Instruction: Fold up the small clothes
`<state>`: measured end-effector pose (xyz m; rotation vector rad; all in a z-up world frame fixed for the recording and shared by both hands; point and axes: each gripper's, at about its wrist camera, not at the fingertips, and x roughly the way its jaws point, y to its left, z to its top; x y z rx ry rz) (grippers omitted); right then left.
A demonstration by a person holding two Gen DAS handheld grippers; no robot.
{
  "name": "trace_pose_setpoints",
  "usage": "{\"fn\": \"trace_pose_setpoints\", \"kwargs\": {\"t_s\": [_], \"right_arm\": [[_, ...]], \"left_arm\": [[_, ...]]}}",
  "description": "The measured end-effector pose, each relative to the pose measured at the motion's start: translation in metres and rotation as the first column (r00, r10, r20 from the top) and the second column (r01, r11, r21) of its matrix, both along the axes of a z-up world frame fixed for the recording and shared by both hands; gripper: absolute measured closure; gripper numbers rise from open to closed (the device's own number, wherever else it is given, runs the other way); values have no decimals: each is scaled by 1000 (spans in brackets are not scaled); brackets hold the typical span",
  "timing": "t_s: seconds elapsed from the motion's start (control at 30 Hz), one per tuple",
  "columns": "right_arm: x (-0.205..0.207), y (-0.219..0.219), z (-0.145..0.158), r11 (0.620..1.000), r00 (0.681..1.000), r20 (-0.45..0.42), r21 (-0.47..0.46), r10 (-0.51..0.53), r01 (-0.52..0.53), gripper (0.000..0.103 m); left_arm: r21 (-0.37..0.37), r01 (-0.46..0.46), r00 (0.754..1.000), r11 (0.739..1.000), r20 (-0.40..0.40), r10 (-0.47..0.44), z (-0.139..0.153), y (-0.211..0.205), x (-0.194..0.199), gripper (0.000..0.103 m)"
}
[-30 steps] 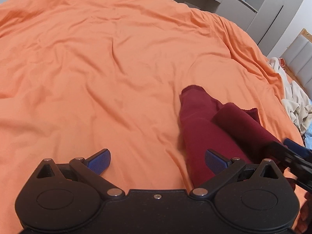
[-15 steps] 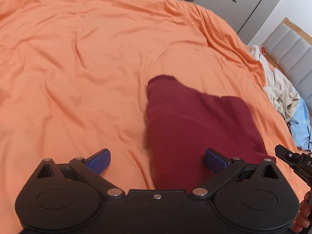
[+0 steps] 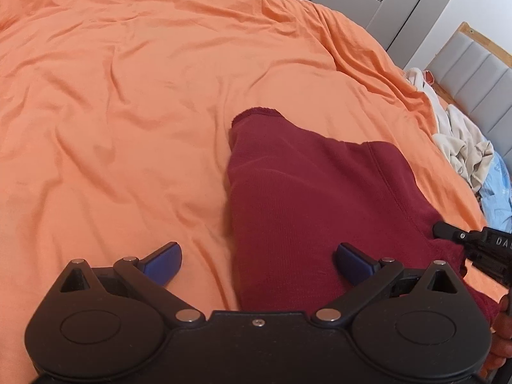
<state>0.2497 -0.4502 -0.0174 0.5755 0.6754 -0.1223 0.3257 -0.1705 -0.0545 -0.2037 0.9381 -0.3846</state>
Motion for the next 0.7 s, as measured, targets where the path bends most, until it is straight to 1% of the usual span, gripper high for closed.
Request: {"fn": "trace_pose_setpoints", "kwargs": {"t_s": [0.07, 0.17, 0.23, 0.3, 0.37, 0.4, 0.43, 0.47, 0.5, 0.53, 0.57, 0.6, 0.63, 0.67, 0.7], "right_arm": [[-8, -5, 5, 999, 998, 39, 10, -41, 41, 97], [-21, -13, 11, 996, 993, 71, 5, -90, 90, 97], [-21, -18, 5, 995, 994, 49, 16, -97, 97, 97], [-15, -20, -6, 995, 996, 11, 34, -91, 90, 97], [-11, -15, -8, 997, 997, -7, 5, -78, 78, 95], [-11, -13, -5, 997, 997, -8, -11, -74, 74, 90], [-12, -11, -2, 997, 997, -8, -25, -74, 73, 82], [-14, -8, 1, 996, 997, -8, -39, -74, 74, 78], [-16, -5, 5, 996, 997, -9, -58, -73, 73, 66], [-19, -1, 8, 996, 998, -4, -71, -61, 61, 50], [-22, 2, 11, 996, 999, 1, -80, -47, 46, 43], [-25, 6, 14, 995, 1000, 4, -93, -31, 31, 32], [-26, 12, 17, 993, 1000, 3, -115, -15, 16, 25], [-27, 17, 19, 991, 1000, -1, -137, -4, 3, 21], [-29, 22, 20, 987, 1000, -10, -160, 4, -6, 14]], "left_arm": [[10, 6, 1000, 1000, 3, -6, 4, -4, 0, 0], [0, 41, 999, 999, 4, -41, 12, -7, 1, 0], [12, 52, 999, 999, 12, -52, 14, -7, 1, 0], [24, 51, 999, 998, 5, -51, 10, -7, 1, 0], [23, 54, 998, 998, -13, -54, 7, -6, 2, 0], [20, 51, 999, 998, -14, -51, 7, -5, 2, 0], [22, 48, 999, 999, -15, -48, 8, -4, 2, 0], [28, 46, 999, 999, -14, -45, 9, -4, 1, 0], [35, 44, 999, 998, -9, -44, 12, -4, 0, 0], [41, 44, 999, 998, 1, -44, 15, -4, -1, 1], [48, 44, 999, 998, 10, -45, 18, -4, -2, 0], [56, 43, 999, 997, 18, -44, 21, -4, -4, 0], [64, 40, 999, 997, 22, -42, 23, -5, -6, 0], [72, 38, 999, 997, 26, -40, 25, -5, -7, 0], [77, 36, 999, 996, 28, -38, 26, -4, -9, 0]]}}
